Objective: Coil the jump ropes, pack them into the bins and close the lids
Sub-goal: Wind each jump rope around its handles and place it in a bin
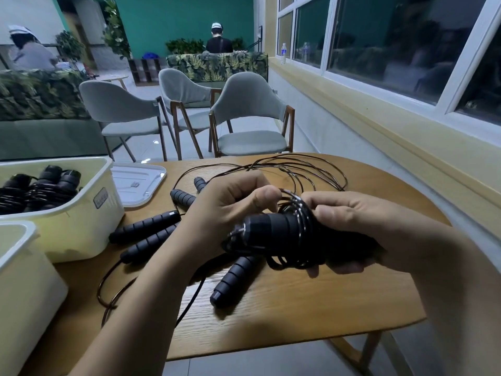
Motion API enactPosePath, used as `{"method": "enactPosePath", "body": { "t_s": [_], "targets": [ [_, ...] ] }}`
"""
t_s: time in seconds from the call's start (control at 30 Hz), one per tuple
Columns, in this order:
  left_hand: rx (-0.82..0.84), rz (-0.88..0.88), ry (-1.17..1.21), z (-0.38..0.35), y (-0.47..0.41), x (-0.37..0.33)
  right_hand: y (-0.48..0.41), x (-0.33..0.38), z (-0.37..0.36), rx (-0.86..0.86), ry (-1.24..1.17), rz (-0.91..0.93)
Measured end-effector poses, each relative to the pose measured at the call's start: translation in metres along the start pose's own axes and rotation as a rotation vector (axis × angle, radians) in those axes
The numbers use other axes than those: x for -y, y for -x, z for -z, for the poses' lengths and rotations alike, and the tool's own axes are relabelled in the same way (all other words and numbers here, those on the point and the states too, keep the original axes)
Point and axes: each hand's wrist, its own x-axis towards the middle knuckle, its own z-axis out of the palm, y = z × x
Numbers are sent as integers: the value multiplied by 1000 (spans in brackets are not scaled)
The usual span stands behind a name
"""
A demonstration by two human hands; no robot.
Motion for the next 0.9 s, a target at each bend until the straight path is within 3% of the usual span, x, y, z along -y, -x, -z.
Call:
{"method": "enactPosePath", "body": {
  "t_s": [0.17, 0.23, 0.4, 0.67, 0.9],
  "targets": [
    [12, 257, -295, -7, -4, 9, -21, 18, 3, 14, -122, 71],
    [-42, 212, -173, -12, -4, 11, -19, 15, 4, 52, -207, 250],
    [55, 80, -286, -23, -3, 12, -2, 7, 6, -194, -320, 433],
    [101, 99, -422, -30, -5, 18, -6, 4, 1, -669, -5, 382],
    [134, 81, -568, -32, -5, 17, -7, -4, 5, -949, 413, 221]
  ]
}}
